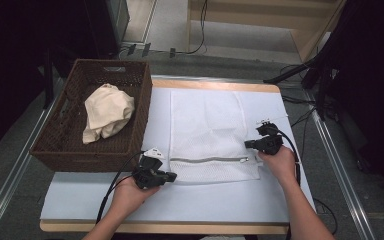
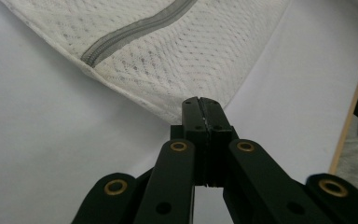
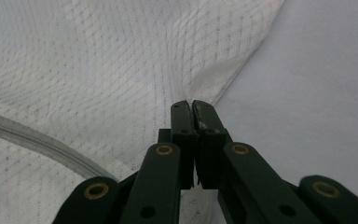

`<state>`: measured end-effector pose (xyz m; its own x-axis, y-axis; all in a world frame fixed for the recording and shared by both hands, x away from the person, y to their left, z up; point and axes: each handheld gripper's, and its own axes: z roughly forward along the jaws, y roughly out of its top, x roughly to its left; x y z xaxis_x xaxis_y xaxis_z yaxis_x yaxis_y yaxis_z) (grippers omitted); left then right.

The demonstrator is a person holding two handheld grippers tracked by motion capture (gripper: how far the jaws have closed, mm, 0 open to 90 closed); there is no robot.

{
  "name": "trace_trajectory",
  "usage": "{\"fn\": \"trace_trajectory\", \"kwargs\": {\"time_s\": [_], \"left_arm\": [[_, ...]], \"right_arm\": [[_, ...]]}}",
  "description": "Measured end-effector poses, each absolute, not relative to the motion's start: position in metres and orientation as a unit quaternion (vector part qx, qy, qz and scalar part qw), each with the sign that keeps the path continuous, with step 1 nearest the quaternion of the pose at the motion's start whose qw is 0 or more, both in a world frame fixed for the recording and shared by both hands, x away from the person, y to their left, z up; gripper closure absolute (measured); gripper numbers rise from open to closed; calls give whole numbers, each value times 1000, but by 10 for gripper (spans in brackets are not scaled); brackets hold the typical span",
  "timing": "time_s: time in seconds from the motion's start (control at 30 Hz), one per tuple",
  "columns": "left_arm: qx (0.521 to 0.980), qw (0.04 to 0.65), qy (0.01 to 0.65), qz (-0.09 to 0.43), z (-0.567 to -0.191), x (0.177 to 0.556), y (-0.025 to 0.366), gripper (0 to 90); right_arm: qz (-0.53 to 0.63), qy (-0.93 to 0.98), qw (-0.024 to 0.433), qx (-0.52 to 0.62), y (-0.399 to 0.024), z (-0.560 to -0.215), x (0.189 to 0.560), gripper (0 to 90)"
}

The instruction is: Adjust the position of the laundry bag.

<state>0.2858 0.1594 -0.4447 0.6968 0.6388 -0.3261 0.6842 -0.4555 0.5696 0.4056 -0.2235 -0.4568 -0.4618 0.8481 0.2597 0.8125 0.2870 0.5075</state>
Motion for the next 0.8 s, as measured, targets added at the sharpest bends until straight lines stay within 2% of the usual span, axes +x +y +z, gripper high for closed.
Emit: {"fn": "trace_trajectory", "kwargs": {"time_s": [0.7, 0.8], "left_arm": [[851, 343, 396, -44, -447, 284, 168, 896], [848, 351, 394, -42, -443, 285, 170, 829]], "right_arm": [[297, 807, 24, 510, -225, -457, 387, 863], [301, 809, 35, 504, -226, -456, 387, 815]]}}
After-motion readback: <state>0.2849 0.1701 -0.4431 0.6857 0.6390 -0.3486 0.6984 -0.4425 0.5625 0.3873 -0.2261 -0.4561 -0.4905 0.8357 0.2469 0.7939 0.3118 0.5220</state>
